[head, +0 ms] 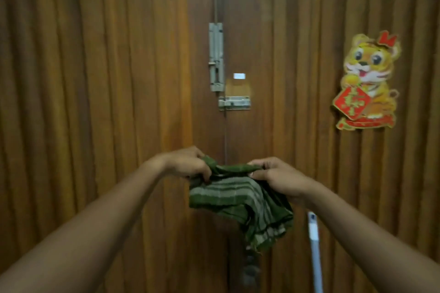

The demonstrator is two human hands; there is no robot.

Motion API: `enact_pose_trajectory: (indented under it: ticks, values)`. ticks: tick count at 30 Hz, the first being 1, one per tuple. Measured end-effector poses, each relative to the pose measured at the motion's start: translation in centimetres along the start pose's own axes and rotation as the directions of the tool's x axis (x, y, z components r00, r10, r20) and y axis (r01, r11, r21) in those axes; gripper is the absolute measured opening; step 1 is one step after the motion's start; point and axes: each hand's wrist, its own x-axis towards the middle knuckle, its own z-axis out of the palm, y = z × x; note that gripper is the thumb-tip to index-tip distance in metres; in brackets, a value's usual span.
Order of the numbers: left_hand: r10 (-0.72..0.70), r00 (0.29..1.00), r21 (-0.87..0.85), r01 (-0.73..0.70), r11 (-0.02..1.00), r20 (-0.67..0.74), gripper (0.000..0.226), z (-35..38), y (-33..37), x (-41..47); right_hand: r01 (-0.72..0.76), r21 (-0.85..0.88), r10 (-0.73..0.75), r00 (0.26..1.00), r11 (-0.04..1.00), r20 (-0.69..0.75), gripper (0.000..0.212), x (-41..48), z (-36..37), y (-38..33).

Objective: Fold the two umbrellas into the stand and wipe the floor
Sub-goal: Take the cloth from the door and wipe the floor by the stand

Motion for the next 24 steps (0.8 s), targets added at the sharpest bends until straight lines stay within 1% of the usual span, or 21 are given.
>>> enact_pose_trajectory:
  ticks: [1, 2, 4, 5, 6, 7, 8, 10, 11, 12, 14, 15, 16, 18, 20, 21, 22, 23, 24]
  values:
    - [0.003, 1.000, -0.001, -0.003, 1.000, 0.014, 0.032, -0.7, -1.4, -0.7, 0.016, -0.001, -0.016, 1.000, 1.000, -0.018, 0.026, 1.3, 2.1, -0.6]
    - [0.007, 1.000, -0.023, -0.007, 1.000, 0.019, 0.046, -1.0, -2.6, -1.2, 0.027, 0.007, -0.026, 0.999, 1.000, -0.044, 0.028, 2.5, 4.0, -1.2]
    - [0.037, 0.999, -0.045, -0.037, 0.998, 0.005, 0.085, -0.2, -4.3, -2.2, 0.039, 0.012, -0.038, 0.995, 0.999, -0.098, 0.025, 4.4, 7.3, -1.9]
    - [0.064, 0.998, -0.006, -0.064, 0.998, -0.018, 0.099, 0.6, -5.1, -2.4, 0.034, 0.006, -0.033, 0.993, 0.999, -0.113, 0.021, 5.2, 8.8, -2.2]
    - [0.084, 0.995, 0.050, -0.082, 0.995, -0.050, 0.105, 1.3, -6.3, -2.4, 0.021, 0.000, -0.020, 0.993, 1.000, -0.116, 0.018, 6.0, 10.1, -2.3]
    - [0.103, 0.991, 0.105, -0.094, 0.990, -0.086, 0.104, 1.8, -7.6, -2.3, -0.001, -0.009, 0.000, 0.994, 1.000, -0.105, 0.015, 6.8, 11.3, -2.4]
    - [0.118, 0.985, 0.130, -0.102, 0.986, -0.125, 0.096, 2.0, -8.7, -2.2, -0.022, -0.026, 0.020, 0.995, 0.999, -0.094, 0.013, 7.5, 12.2, -2.6]
    - [0.133, 0.973, 0.101, -0.116, 0.988, -0.191, 0.072, 1.6, -10.7, -2.3, -0.035, -0.099, 0.028, 0.997, 0.994, -0.065, 0.005, 9.0, 13.2, -3.1]
    - [0.130, 0.970, 0.079, -0.116, 0.990, -0.204, 0.060, 1.0, -11.5, -2.7, -0.027, -0.154, 0.023, 0.999, 0.988, -0.029, 0.008, 9.6, 13.3, -3.6]
    - [0.119, 0.972, 0.065, -0.108, 0.992, -0.204, 0.052, 0.2, -12.1, -3.2, -0.011, -0.216, 0.018, 0.999, 0.976, 0.031, 0.022, 10.1, 13.3, -4.1]
    - [0.070, 0.984, 0.025, -0.067, 0.997, -0.161, 0.042, -1.6, -13.5, -4.2, 0.031, -0.338, 0.039, 0.980, 0.941, 0.197, 0.055, 10.8, 13.5, -4.9]
    - [0.044, 0.990, -0.015, -0.046, 0.999, -0.132, 0.038, -2.5, -14.3, -4.6, 0.064, -0.378, 0.039, 0.966, 0.924, 0.257, 0.063, 11.0, 13.9, -4.9]
    - [0.029, 0.994, -0.066, -0.037, 0.997, -0.109, 0.036, -3.4, -15.0, -5.1, 0.100, -0.392, 0.019, 0.957, 0.914, 0.290, 0.065, 11.4, 14.3, -4.6]
    - [0.032, 0.995, -0.170, -0.048, 0.984, -0.095, 0.034, -4.7, -15.7, -5.6, 0.163, -0.343, -0.075, 0.963, 0.925, 0.257, 0.056, 12.1, 15.2, -3.6]
    - [0.064, 0.992, -0.251, -0.089, 0.964, -0.108, 0.032, -4.9, -16.0, -5.5, 0.181, -0.190, -0.149, 0.974, 0.965, 0.170, 0.041, 12.6, 15.9, -2.7]
    - [0.083, 0.987, -0.262, -0.116, 0.958, -0.135, 0.028, -4.7, -15.9, -5.3, 0.188, -0.124, -0.172, 0.977, 0.974, 0.128, 0.035, 12.7, 16.0, -2.3]
    - [0.100, 0.980, -0.256, -0.143, 0.956, -0.174, 0.025, -4.3, -15.8, -5.0, 0.202, -0.092, -0.194, 0.977, 0.975, 0.088, 0.032, 12.9, 16.1, -1.9]
    - [0.118, 0.971, -0.239, -0.168, 0.956, -0.210, 0.021, -3.9, -16.0, -4.4, 0.217, -0.084, -0.213, 0.976, 0.973, 0.055, 0.031, 13.2, 16.0, -1.6]
    - [0.139, 0.966, -0.236, -0.190, 0.953, -0.217, 0.016, -3.5, -16.2, -4.0, 0.228, -0.088, -0.226, 0.974, 0.970, 0.034, 0.032, 13.4, 15.9, -1.2]
